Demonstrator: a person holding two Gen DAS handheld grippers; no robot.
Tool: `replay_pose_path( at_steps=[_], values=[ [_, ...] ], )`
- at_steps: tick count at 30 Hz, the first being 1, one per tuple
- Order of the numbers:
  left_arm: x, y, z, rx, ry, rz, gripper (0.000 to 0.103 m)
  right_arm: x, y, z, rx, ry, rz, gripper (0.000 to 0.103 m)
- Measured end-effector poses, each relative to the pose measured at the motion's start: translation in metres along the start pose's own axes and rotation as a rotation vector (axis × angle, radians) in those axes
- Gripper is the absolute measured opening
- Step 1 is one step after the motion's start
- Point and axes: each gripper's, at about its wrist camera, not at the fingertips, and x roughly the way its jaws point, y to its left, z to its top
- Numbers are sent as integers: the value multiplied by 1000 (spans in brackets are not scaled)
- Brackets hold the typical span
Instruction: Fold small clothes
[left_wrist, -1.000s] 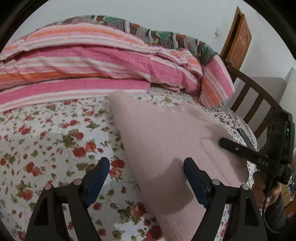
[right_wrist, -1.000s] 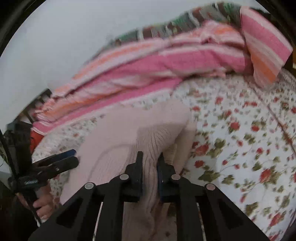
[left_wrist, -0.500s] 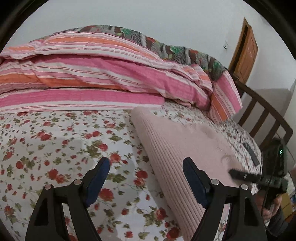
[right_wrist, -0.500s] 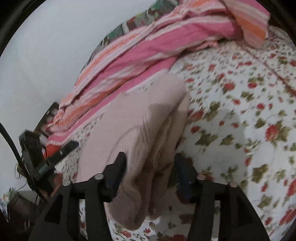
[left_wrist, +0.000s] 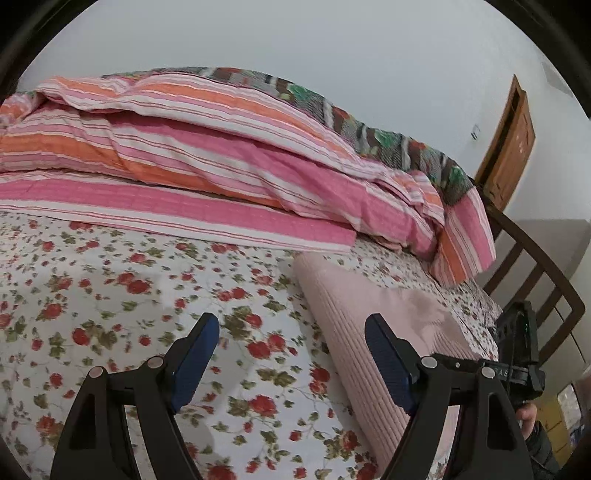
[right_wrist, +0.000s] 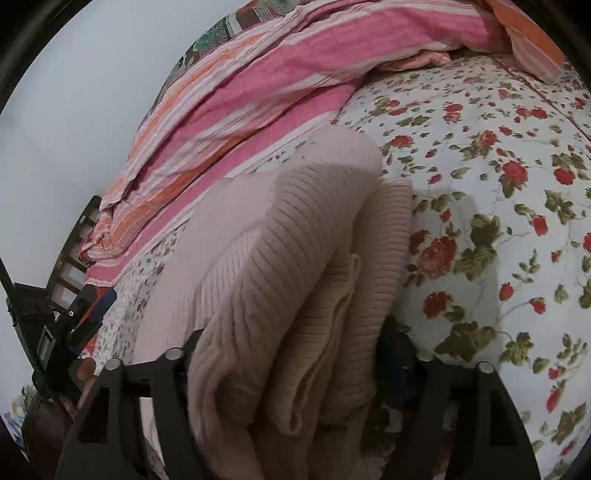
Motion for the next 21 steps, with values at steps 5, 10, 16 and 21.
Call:
replay_pose_path(
  at_steps=[5,10,16,21],
  values=[
    [-9,12,6,-47,-23,9,80,-12,15,-1,-24,-31,-27,40],
    [-22,17,9,-55,-52,6,80,-39,68,6,-89,-120,-23,37],
    [-34,25,13,-69,-62,-6,80,-48,158,15,-213,-211,-92,36],
    [-49,43,19,-114,-87,36,80,-29,219,21,-261,-240,-106,35]
  ],
)
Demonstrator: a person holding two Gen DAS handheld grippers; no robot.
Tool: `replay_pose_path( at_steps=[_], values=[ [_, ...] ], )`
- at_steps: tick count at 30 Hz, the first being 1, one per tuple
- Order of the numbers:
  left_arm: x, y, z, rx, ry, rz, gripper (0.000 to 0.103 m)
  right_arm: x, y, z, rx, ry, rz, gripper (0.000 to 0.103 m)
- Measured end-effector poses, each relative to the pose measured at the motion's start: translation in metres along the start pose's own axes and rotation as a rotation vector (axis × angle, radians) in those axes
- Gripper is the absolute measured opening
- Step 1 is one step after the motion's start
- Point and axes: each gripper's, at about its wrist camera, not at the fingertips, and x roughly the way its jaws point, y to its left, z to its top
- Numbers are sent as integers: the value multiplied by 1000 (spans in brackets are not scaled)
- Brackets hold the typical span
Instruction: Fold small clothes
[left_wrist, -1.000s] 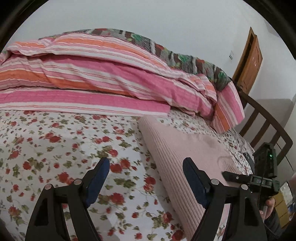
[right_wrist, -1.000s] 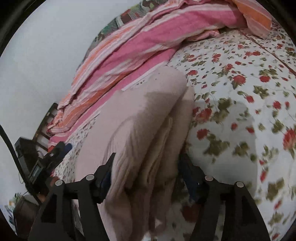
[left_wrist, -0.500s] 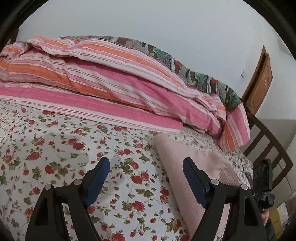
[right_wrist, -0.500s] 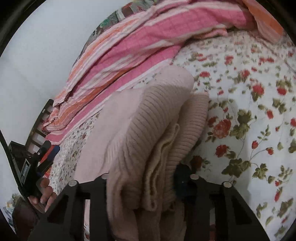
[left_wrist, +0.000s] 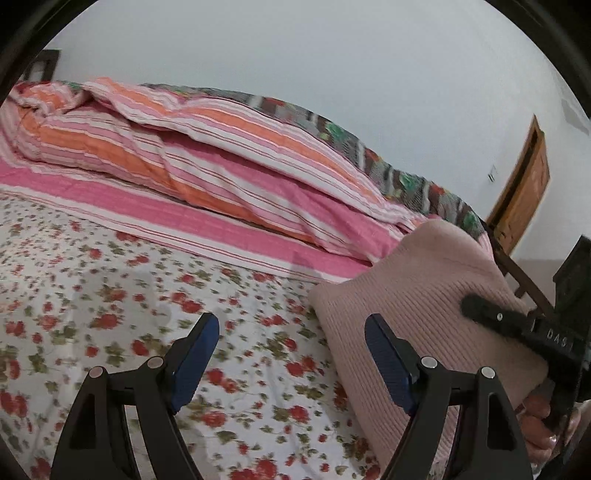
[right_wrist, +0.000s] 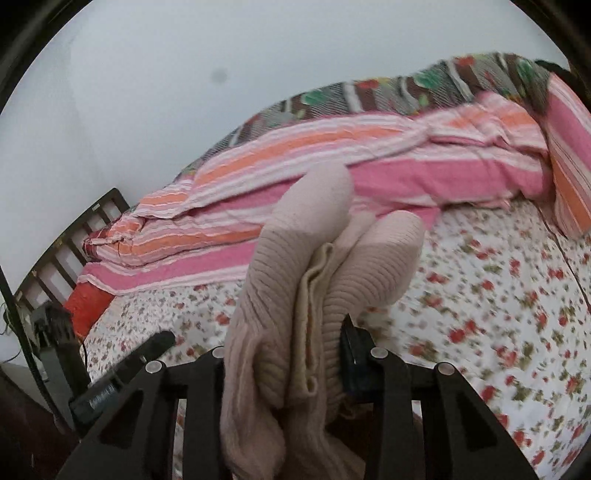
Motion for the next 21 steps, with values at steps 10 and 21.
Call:
replay_pose_path(
  at_steps=[10,21],
  values=[
    [3,48,4,-111,67,52,80,47,-9,-32,178,12,245,36],
    [39,11,-8,-19,142,103,80,51,-84,-68,88,104,58,46]
  ],
)
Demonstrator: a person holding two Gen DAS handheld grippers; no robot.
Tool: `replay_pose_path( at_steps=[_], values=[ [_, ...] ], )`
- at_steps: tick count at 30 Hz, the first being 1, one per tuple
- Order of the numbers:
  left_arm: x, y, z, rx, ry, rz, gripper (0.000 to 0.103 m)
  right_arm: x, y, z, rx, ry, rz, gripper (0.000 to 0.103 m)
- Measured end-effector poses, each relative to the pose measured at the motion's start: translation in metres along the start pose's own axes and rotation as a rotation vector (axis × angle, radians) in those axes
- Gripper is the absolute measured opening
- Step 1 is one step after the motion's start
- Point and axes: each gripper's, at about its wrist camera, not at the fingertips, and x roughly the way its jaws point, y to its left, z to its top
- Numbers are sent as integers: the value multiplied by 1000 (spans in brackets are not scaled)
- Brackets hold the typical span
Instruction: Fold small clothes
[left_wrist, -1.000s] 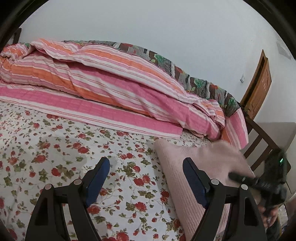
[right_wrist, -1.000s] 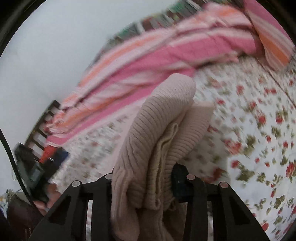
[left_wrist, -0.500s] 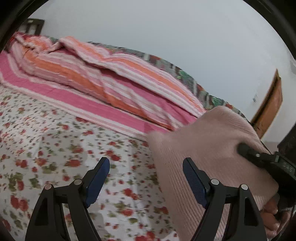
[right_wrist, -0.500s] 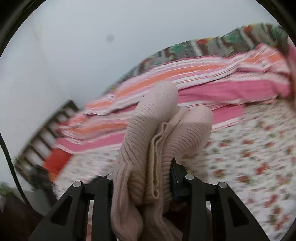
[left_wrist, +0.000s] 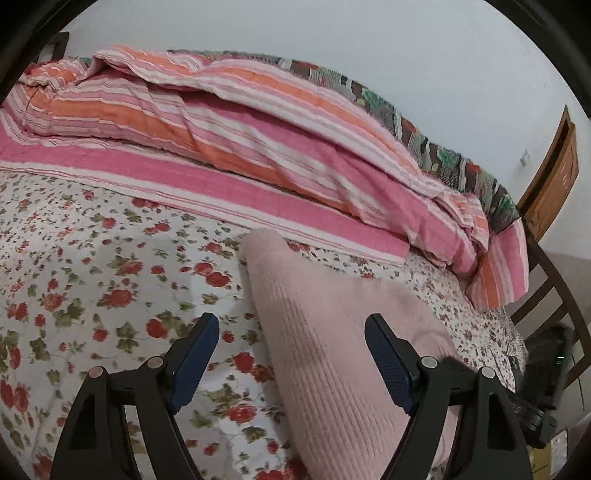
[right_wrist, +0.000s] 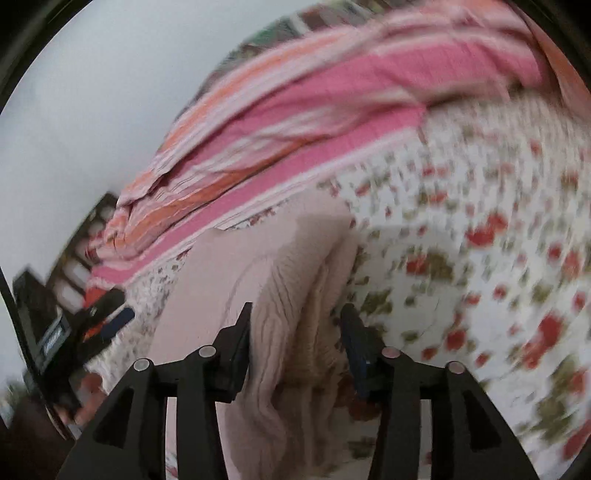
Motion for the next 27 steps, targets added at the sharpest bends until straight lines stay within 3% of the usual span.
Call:
replay_pose_path(
  at_steps=[6,11,14,19,23,27],
  values=[
    [33,-3,-3,-19,84,18,79,4,8,15,-116,-3,-12,46],
    [46,-5,-9,21,109,46,78,15,8,14,-159,-1,5,46],
    [53,-3,-11,-1,140,-3,67,23,8,9,-174,23,33,37],
    [59,1,-12,-29,134,-64,47,16,7,5,-178,-34,84,20],
    [55,-10,-9,37,64,-51,35,13,3,2,-168,-39,93,20],
    [57,-7,-3,-4,54,-63,34,19,-3,0,-137,-17,89,23]
  ],
)
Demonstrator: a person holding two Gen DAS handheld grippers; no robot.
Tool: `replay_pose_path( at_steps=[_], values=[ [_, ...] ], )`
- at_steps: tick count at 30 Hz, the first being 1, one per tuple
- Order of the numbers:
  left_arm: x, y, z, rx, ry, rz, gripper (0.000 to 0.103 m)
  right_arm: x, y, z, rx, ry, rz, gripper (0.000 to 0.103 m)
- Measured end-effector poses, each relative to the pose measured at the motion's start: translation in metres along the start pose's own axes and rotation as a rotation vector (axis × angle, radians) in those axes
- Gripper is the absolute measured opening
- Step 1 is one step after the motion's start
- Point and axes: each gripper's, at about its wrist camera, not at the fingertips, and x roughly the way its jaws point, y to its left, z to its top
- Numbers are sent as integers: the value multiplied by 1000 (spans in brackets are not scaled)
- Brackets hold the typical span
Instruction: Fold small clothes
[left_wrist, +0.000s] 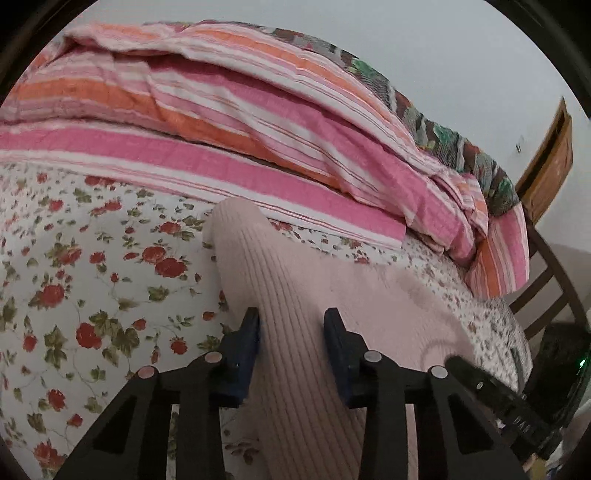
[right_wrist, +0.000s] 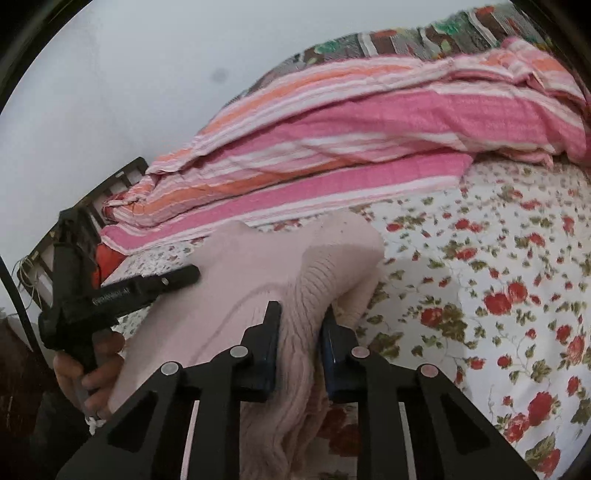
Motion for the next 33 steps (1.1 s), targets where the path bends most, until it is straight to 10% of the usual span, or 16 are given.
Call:
replay_pose_path(
  at_steps=[15,33],
  values=[
    [-47,-16,-34,131,15,99,61,-31,17,7,-38,49,-109,34],
    [-96,-39,-126,283,89,141,54,-42,13,8,0,84,-86,34]
  ],
)
